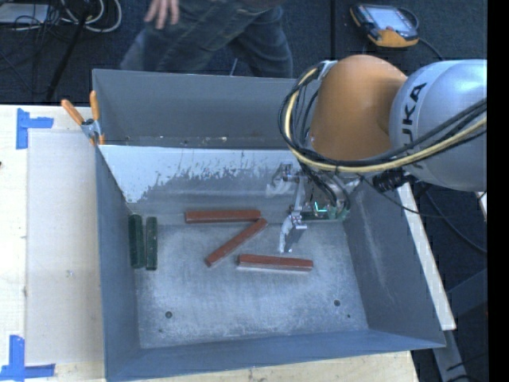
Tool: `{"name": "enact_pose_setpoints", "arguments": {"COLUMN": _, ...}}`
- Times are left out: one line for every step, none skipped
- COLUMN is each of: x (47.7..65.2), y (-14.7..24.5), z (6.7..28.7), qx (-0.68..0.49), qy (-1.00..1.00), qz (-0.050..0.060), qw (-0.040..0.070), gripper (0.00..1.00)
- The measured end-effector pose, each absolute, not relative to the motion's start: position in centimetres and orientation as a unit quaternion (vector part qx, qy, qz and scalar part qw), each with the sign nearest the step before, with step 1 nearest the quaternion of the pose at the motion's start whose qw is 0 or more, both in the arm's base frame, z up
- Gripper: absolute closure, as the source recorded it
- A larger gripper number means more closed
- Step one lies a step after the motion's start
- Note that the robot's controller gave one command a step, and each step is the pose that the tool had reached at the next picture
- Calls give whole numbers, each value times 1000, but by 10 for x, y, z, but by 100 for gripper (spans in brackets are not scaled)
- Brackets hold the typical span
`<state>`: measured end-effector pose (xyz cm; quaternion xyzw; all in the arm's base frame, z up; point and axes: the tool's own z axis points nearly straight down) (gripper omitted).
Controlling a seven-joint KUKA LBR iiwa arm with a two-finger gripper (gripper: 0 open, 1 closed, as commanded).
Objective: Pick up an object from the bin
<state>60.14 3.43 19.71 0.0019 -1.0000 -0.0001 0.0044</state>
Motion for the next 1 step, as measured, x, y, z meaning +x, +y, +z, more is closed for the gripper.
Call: {"name": "enact_pose_setpoints", "arguments": {"x": 603, "y": 34, "z": 202, "qx": 1, "qy": -1000, "qz": 0, "qw": 0, "gripper": 0}}
